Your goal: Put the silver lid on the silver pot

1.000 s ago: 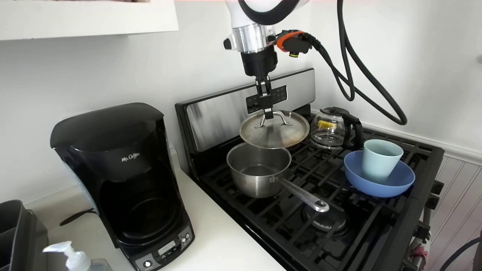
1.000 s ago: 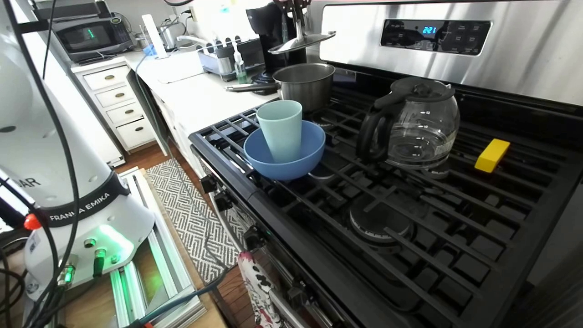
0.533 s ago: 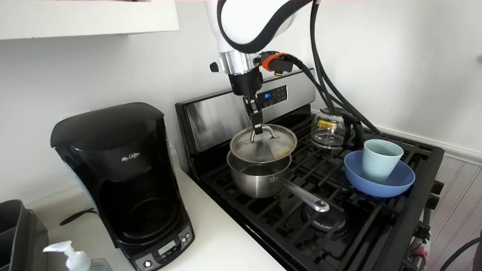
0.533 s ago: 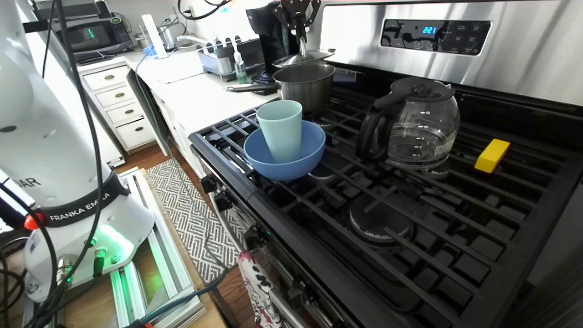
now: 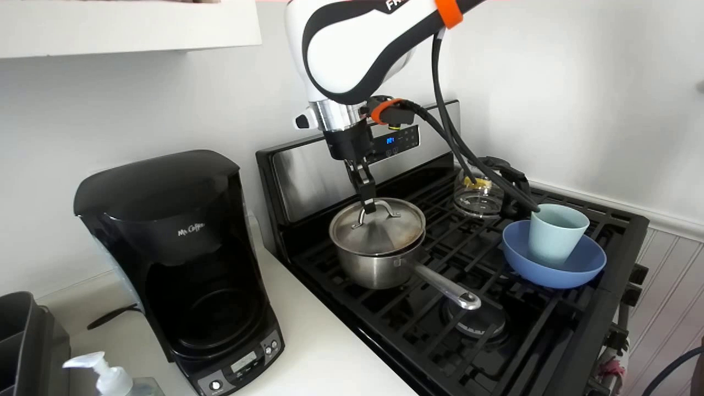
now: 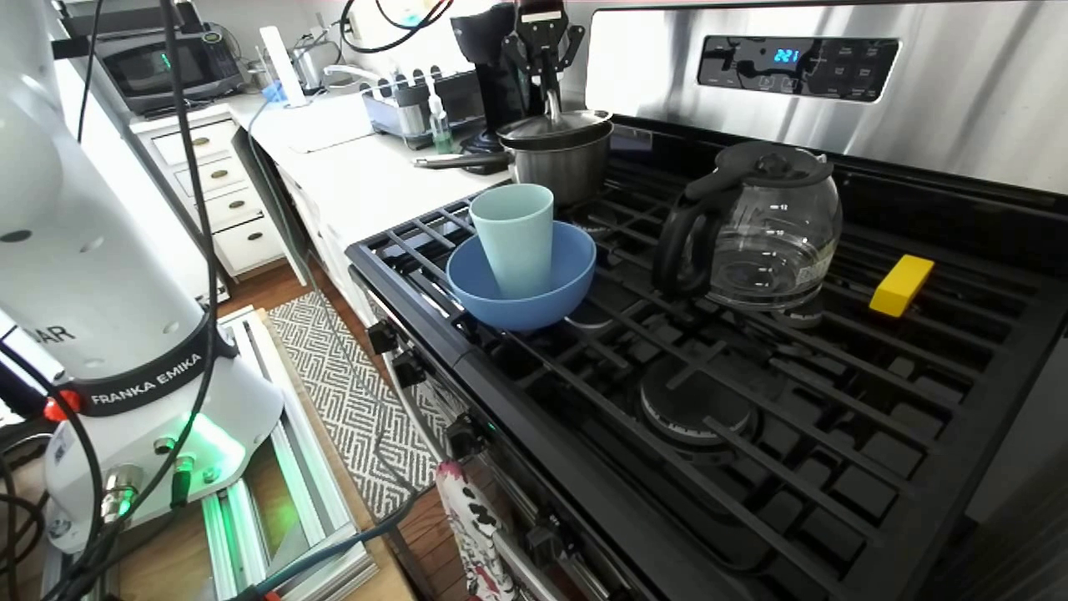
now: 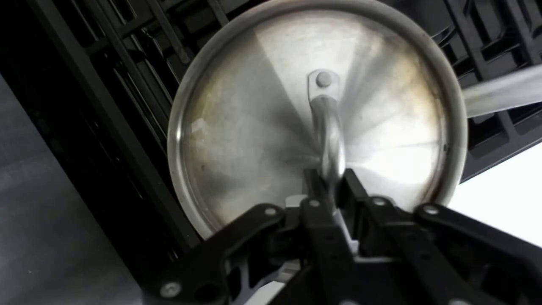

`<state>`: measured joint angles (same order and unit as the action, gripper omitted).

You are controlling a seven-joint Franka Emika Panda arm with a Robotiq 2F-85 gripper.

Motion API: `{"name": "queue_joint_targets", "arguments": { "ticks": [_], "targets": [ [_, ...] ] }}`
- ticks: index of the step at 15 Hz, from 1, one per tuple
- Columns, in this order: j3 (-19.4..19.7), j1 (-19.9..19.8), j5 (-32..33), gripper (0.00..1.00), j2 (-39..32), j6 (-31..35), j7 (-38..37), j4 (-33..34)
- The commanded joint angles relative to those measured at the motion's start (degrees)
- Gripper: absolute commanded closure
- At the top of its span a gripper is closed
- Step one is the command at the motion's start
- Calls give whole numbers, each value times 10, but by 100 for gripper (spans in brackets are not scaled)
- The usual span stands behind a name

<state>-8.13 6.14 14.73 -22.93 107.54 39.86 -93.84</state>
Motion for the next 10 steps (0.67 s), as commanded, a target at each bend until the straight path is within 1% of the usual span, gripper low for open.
{"name": "queue_joint_targets", "arguments": {
  "ticks": [1, 7, 8, 9, 10],
  "targets": [
    [0, -1, 1, 96, -6, -16, 8, 18],
    [1, -8, -5, 96, -3, -6, 6, 9],
    [0, -9, -8, 90, -4, -8, 7, 11],
    [0, -10, -9, 60, -5, -10, 8, 11],
    [0, -10, -10, 59, -5, -10, 8, 11]
  ]
}}
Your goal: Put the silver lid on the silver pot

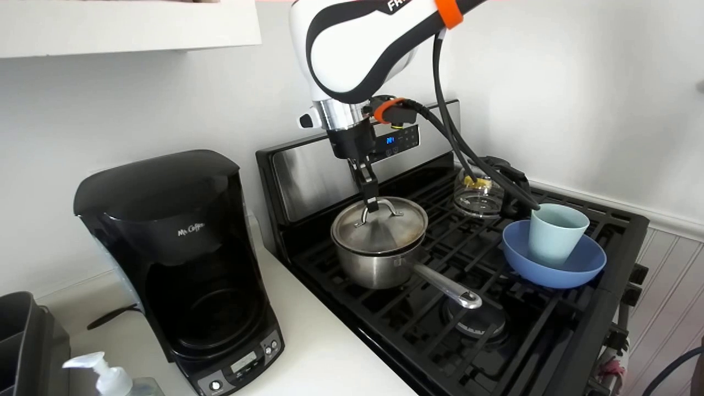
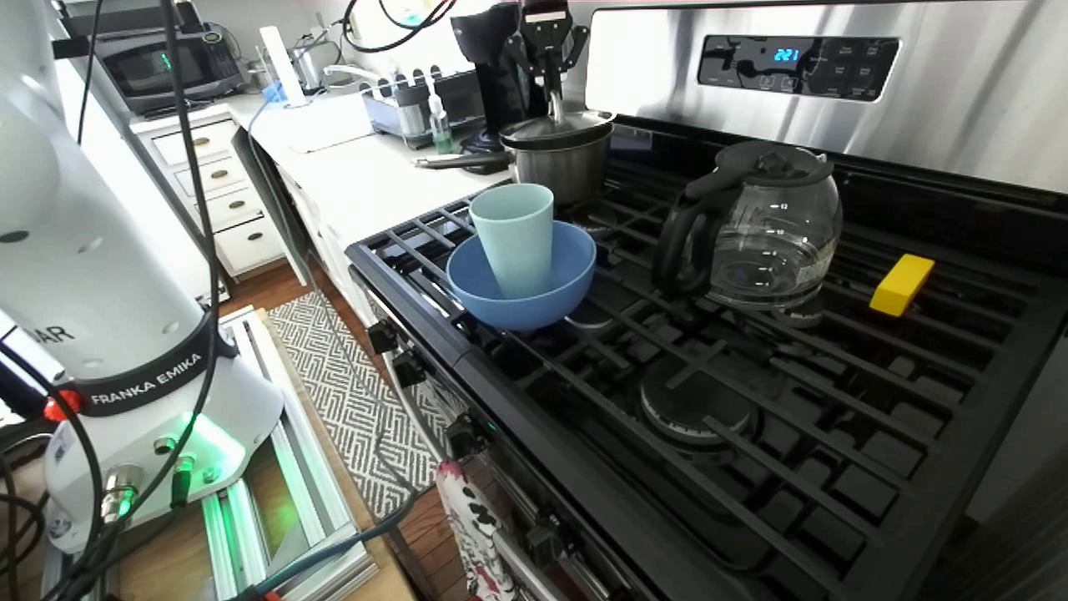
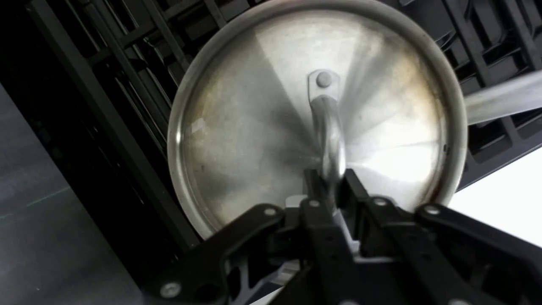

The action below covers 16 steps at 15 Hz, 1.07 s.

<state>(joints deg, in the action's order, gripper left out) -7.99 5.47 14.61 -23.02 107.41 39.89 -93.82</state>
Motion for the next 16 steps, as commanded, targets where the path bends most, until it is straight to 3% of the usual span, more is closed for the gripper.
{"name": "queue_joint_targets", "arguments": {
  "ticks": [1, 5, 8, 11, 16],
  "targets": [
    [-2, -3, -9, 53, -2, -9, 6, 9],
    [1, -1, -6, 26, 13, -9, -11, -1],
    [3, -6, -15, 4, 65, 36, -60, -47],
    [7, -17, -34, 0, 154, 106, -118, -141],
    [25, -17, -24, 0, 280, 141, -256, -271]
  ]
}}
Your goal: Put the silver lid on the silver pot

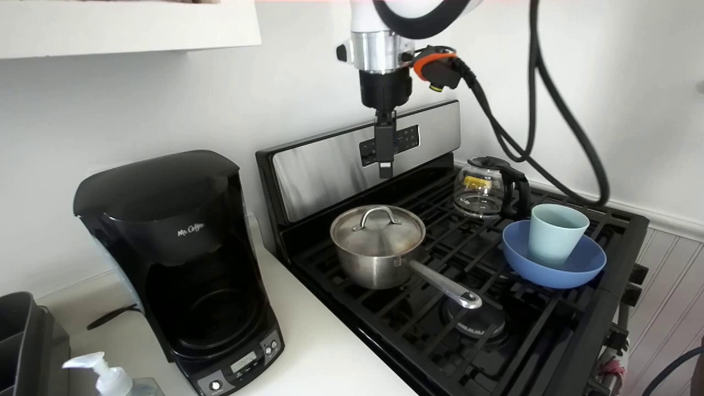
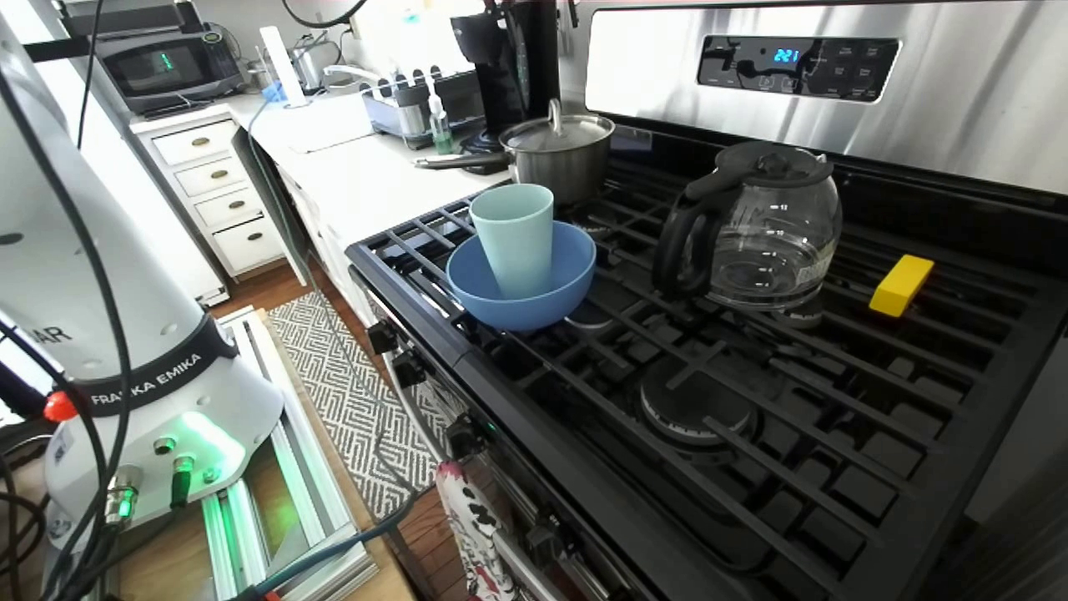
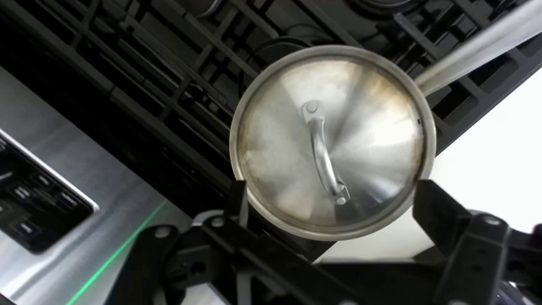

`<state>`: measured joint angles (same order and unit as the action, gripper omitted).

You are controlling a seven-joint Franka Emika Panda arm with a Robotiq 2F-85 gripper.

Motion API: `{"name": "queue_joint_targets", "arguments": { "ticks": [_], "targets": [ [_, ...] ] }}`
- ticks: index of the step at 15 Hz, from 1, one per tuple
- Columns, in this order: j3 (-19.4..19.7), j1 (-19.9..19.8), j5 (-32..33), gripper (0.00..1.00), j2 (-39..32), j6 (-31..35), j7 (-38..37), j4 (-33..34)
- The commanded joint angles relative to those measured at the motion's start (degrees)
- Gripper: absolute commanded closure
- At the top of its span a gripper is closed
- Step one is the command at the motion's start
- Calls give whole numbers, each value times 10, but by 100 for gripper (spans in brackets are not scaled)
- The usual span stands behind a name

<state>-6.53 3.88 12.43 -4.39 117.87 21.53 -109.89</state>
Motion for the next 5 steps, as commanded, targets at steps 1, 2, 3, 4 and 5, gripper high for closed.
{"name": "queue_joint_targets", "arguments": {
  "ticks": [1, 2, 3, 4, 5],
  "targets": [
    [13, -1, 0, 0, 120, 42, -102, -140],
    [15, -1, 3, 0, 147, 46, -133, -169],
    [17, -2, 8, 0, 174, 54, -161, -199],
    [16, 3, 2, 0, 101, 21, -111, -115],
    [17, 2, 2, 0, 125, 28, -131, -142]
  ]
}}
